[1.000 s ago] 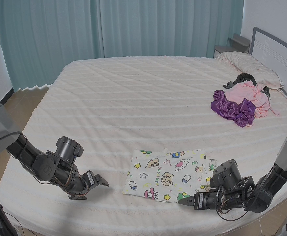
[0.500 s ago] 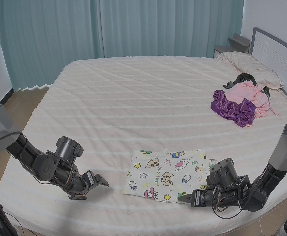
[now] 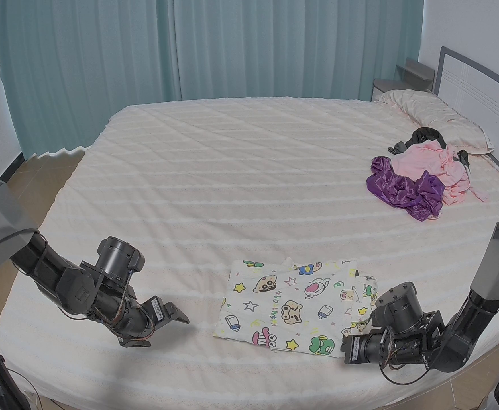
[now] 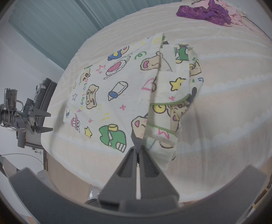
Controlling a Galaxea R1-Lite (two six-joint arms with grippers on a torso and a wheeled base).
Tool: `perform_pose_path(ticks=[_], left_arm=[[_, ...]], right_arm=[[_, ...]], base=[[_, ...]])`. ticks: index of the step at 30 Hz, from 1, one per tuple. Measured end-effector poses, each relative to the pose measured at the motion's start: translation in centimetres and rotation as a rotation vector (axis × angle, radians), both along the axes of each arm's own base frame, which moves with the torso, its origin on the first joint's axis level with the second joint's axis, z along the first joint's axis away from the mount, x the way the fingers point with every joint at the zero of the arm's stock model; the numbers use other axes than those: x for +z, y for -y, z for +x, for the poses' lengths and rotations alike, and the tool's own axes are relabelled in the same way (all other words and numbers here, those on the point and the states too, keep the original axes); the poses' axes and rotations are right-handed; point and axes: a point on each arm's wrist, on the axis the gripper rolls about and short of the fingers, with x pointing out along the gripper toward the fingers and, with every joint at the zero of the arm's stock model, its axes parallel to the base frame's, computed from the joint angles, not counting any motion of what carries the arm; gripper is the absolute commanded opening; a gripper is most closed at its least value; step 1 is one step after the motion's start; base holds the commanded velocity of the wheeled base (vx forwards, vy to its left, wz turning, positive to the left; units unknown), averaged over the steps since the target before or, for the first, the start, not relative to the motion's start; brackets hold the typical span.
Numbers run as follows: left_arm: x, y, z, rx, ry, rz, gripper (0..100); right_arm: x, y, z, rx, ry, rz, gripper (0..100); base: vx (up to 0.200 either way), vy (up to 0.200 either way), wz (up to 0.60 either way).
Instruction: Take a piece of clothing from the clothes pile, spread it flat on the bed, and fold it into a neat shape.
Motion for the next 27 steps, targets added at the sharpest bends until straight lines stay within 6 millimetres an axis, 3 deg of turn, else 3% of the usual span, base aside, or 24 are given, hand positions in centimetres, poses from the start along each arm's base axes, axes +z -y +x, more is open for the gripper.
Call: perform_pose_path(ticks=[20,21,27], left_arm=[[0.0,0.0,0.0,-0.001,0.001,-0.001,100],[0.0,0.0,0.0,-0.001,0.001,0.0,100],[0.2,0.0,0.1,0.0,0.007,-0.002,100]], right_arm=[[0.5,2.0,-1.7,-0.03,-0.009,-0.01,0],[0.5,2.0,-1.7,-0.03,-0.007,-0.008,100],[1.2,2.6,-1.7,-0.053,0.013,0.009,100]], base=[[0.0,0.0,0.0],[0.0,0.0,0.0],[0.0,0.0,0.0]])
